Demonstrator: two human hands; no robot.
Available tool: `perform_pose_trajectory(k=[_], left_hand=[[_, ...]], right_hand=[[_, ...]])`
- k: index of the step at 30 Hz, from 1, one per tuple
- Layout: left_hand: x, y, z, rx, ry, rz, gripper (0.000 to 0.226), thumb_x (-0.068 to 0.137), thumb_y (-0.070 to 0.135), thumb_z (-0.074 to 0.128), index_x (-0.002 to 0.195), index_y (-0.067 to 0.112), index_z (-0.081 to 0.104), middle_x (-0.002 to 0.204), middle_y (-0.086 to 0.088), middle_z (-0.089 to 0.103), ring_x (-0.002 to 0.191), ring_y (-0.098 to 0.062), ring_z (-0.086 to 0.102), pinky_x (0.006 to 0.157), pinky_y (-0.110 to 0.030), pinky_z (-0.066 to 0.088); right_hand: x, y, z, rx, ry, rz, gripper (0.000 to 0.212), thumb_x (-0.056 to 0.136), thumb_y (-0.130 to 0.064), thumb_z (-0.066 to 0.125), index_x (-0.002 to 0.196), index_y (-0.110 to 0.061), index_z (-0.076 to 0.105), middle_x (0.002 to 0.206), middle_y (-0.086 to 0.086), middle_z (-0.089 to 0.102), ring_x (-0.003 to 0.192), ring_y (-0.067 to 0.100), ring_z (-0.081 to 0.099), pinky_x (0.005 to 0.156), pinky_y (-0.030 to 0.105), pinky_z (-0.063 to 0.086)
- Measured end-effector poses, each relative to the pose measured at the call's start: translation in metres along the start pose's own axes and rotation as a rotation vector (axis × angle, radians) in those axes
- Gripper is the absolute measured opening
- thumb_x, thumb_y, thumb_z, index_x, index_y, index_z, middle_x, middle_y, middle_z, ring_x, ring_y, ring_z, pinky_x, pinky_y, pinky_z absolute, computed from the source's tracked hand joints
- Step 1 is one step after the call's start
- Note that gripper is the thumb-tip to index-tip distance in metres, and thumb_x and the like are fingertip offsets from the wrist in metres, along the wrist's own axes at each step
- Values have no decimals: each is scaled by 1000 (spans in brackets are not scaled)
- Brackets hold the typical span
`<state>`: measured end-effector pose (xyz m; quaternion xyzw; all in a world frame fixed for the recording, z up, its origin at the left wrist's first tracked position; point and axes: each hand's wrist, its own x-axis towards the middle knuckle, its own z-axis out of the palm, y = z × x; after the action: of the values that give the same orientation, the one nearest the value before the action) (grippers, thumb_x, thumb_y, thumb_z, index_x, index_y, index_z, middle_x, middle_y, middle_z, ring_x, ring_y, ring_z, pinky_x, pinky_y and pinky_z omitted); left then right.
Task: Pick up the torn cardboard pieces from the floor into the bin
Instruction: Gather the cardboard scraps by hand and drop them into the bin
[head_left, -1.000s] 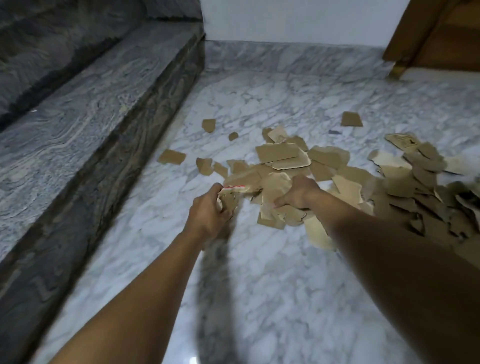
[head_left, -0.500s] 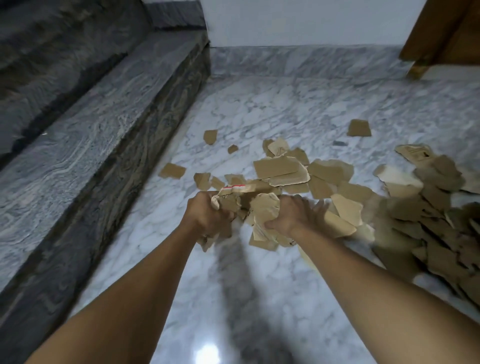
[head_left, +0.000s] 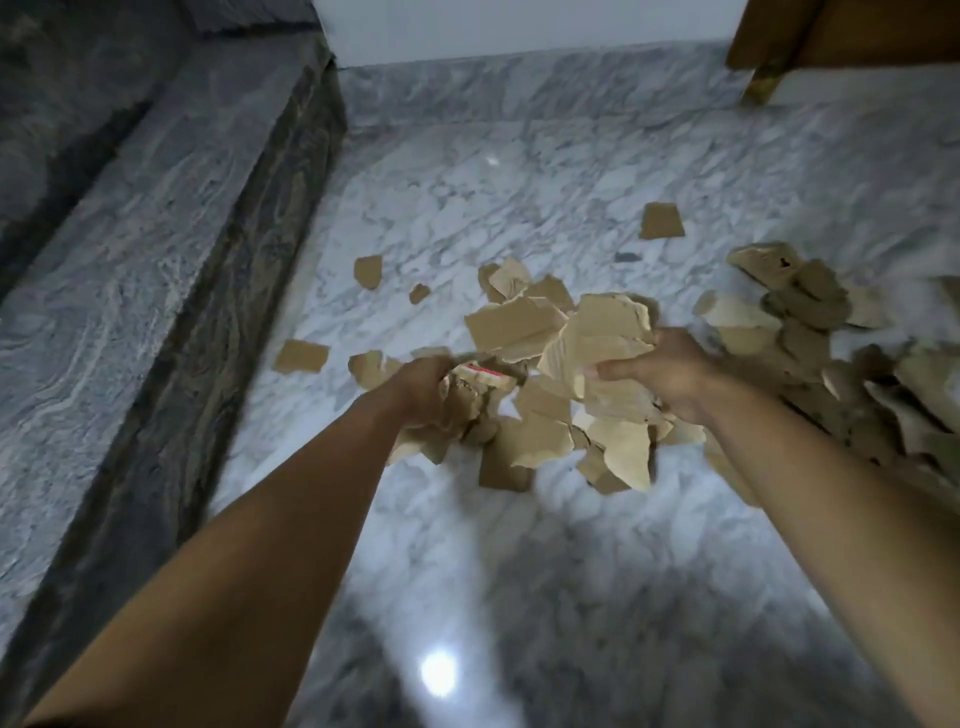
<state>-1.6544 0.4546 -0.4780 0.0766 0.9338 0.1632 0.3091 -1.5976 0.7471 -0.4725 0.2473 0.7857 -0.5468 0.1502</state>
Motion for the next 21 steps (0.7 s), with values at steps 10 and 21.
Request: perform_pose_trajectory(k=[10,21], left_hand=[[24,-20,13,177,149,133,55,75,40,64,129,32,58,114,-5,68,106,-29,63,86,-35,53],[14,-43,-20,-201,85,95,34,76,28,81,107,19,70,97,1,70,89,-19,65,67,-21,47]], right_hand=[[-34,28,39,-262,9,16,65,51,-41,92,109,-22,69,99,-3,73,92,17,69,78,35,57],[0,69,117,-636,-26,-28,75,50,-63,67,120,-49,47,105,-10,67,104,25,64,98,50,45]])
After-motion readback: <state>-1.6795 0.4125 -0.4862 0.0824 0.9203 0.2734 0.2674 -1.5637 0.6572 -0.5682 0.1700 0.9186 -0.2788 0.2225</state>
